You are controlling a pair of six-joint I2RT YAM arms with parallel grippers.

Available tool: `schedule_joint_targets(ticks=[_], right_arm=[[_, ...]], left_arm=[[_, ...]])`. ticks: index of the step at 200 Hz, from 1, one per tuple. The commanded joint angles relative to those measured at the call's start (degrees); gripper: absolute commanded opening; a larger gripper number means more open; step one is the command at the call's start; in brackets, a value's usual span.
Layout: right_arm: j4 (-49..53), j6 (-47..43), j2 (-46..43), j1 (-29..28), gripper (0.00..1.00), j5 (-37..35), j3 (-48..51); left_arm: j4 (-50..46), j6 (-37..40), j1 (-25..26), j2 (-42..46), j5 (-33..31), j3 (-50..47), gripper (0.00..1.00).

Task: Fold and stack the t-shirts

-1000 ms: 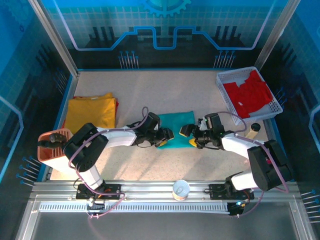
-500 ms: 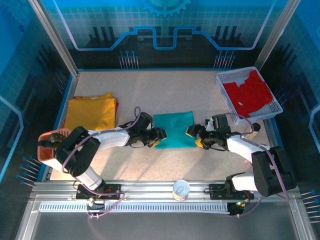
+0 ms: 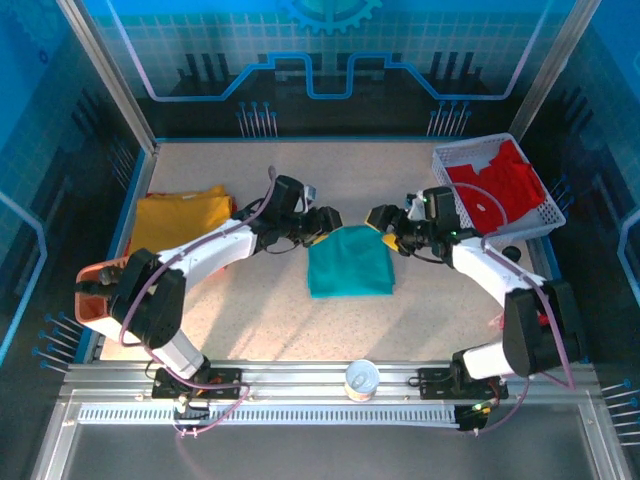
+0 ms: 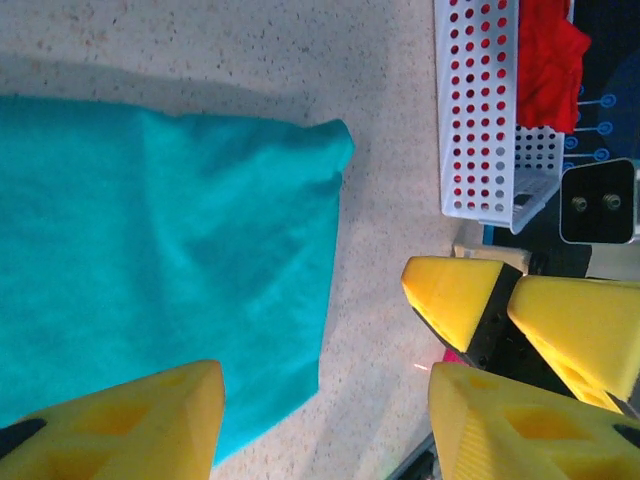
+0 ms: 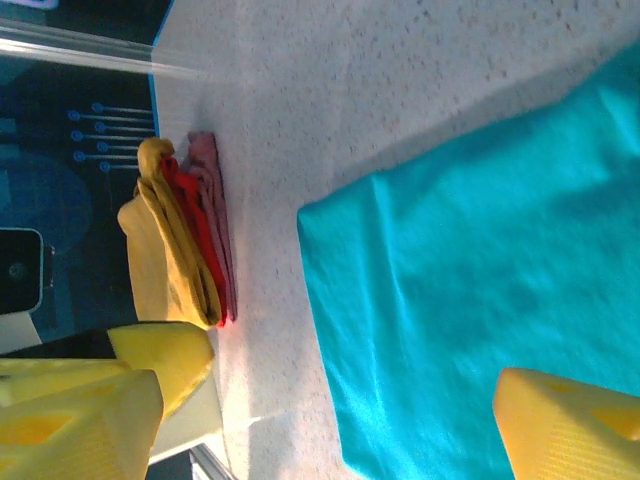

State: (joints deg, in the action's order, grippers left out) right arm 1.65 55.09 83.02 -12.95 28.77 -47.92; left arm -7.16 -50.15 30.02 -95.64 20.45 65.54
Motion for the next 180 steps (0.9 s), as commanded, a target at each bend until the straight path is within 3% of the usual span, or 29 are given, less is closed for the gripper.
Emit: schedule_joint_targets(ticks=[1, 43, 73, 132, 180], right_arm=[[-5.3, 3.5, 6.4, 0.1, 0.87, 1.4, -2.2], [-10.9, 3.7, 16.7, -0.5, 0.86, 2.3, -2.2], [-12.2, 3.3, 19.4, -0.1, 0.84, 2.4, -1.3], [-2.6, -2.6, 12.4, -0.3, 0.86, 2.0, -5.8], [9.0, -10.7, 3.4, -0.3, 0.88, 0.0, -8.5]], left_arm=[[-0.6, 1.3, -0.5, -6.7, 2.7, 2.7, 0.56], [3.8, 0.8, -0.9, -14.6, 3.0, 3.1, 0.55], [4.2, 1.6, -2.3, -16.3, 4.0, 2.0, 0.54], [-10.6, 11.7, -5.1, -6.7, -0.2, 4.2, 0.57], [-17.7, 17.9, -6.9, 6.1, -3.7, -1.5, 0.62]])
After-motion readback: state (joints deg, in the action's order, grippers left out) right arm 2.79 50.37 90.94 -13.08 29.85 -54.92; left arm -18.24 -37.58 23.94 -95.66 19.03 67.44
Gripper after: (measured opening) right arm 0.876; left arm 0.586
